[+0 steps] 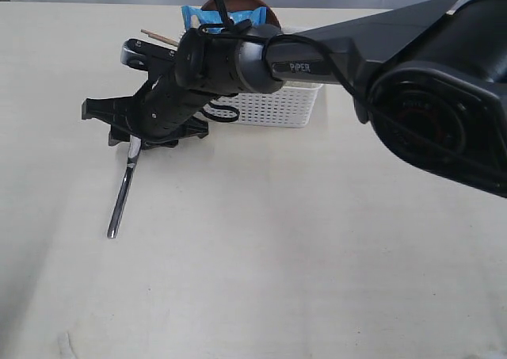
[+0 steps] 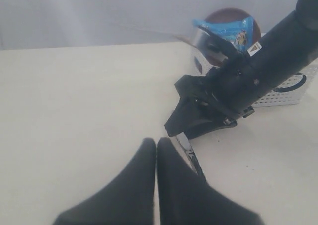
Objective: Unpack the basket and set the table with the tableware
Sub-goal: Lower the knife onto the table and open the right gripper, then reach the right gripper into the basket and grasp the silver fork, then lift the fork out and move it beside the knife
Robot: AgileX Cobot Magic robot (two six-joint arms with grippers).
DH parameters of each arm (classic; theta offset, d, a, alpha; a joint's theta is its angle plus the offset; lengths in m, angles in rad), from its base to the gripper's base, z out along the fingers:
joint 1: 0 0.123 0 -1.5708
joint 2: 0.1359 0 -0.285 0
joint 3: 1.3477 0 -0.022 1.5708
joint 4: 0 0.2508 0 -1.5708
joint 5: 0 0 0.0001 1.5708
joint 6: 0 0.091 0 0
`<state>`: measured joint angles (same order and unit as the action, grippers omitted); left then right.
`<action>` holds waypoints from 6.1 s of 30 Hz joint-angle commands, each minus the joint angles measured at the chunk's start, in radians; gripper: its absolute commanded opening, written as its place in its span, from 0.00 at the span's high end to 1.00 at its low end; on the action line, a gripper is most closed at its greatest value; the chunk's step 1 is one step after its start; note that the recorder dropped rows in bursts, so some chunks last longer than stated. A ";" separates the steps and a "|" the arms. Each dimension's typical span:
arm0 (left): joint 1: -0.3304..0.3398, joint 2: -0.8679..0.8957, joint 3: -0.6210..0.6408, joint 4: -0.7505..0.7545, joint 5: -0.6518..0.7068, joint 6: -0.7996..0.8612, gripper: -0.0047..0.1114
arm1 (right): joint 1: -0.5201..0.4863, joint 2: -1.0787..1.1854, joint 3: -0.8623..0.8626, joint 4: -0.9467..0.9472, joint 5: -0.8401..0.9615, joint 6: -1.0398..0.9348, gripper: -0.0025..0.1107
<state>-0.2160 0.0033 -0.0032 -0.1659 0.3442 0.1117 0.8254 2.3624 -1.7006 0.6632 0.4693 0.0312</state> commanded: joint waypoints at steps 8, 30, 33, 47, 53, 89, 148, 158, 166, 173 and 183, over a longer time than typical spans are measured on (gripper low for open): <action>-0.006 -0.003 0.003 0.001 -0.002 -0.001 0.96 | -0.006 -0.133 0.016 -0.038 0.127 -0.122 0.54; -0.006 -0.003 0.003 0.001 -0.002 0.000 0.96 | -0.187 -0.359 0.016 -0.599 0.269 -0.133 0.54; -0.006 -0.003 0.003 0.001 -0.002 0.000 0.96 | -0.233 -0.335 0.016 -0.602 0.265 -0.186 0.54; -0.006 -0.003 0.003 0.001 -0.002 0.000 0.96 | -0.254 -0.133 -0.071 -0.595 0.093 -0.278 0.54; -0.006 -0.003 0.003 0.001 -0.002 0.000 0.96 | -0.254 -0.090 -0.106 -0.582 0.075 -0.278 0.58; -0.006 -0.003 0.003 0.001 -0.002 0.000 0.96 | -0.251 -0.205 -0.106 -0.560 0.105 -0.346 0.98; -0.006 -0.003 0.003 0.003 -0.002 0.000 0.96 | -0.007 -0.348 0.492 0.456 -0.159 -0.330 0.98; -0.006 -0.003 0.003 0.003 -0.002 0.000 0.96 | -0.009 -0.251 0.449 0.549 -0.173 -0.393 0.98; -0.006 -0.003 0.003 0.003 -0.002 0.000 0.96 | -0.009 -0.185 0.399 0.576 -0.212 -0.391 0.98; -0.006 -0.003 0.003 0.003 -0.002 0.000 0.96 | -0.009 -0.169 0.399 0.576 -0.279 -0.391 0.98; -0.006 -0.003 0.003 0.003 -0.002 -0.003 0.96 | -0.009 -0.169 0.399 0.576 -0.270 -0.383 0.67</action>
<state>-0.2160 0.0033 -0.0032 -0.1659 0.3442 0.1117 0.8205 2.1882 -1.3005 1.2433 0.2015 -0.3466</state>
